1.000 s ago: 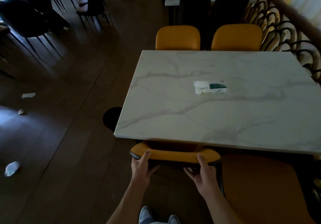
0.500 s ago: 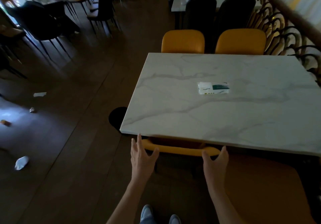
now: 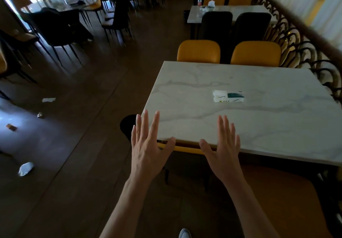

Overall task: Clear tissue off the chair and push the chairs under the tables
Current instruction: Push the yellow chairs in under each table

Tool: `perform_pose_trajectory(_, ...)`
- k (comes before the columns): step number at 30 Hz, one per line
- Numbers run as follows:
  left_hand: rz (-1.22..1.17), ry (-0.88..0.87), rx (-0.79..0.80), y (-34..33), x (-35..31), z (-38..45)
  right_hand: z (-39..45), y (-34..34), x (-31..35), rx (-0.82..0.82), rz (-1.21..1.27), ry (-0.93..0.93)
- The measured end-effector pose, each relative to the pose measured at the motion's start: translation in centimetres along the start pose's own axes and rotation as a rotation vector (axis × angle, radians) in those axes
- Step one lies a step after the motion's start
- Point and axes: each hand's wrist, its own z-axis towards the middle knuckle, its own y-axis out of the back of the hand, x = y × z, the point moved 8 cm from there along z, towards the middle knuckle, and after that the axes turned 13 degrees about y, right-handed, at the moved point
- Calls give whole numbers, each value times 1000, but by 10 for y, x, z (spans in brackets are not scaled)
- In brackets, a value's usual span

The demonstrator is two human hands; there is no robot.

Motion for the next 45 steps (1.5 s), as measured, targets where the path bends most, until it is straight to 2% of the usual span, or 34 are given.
perform_pose_trajectory(16, -106, 37, 61, 52, 39, -143, -141, 10, 92, 77, 5, -9)
perform_pose_trajectory(25, -162, -31, 101, 56, 14, -193, -192, 50, 101, 13, -1, -49)
perform_pose_trajectory(35, -186, -94, 165, 30, -49, -229, -226, 100, 71, -8, -6, -89)
perform_pose_trajectory(45, -184, -77, 203, -51, -168, -292, -271, 196, -42, -65, 41, -73)
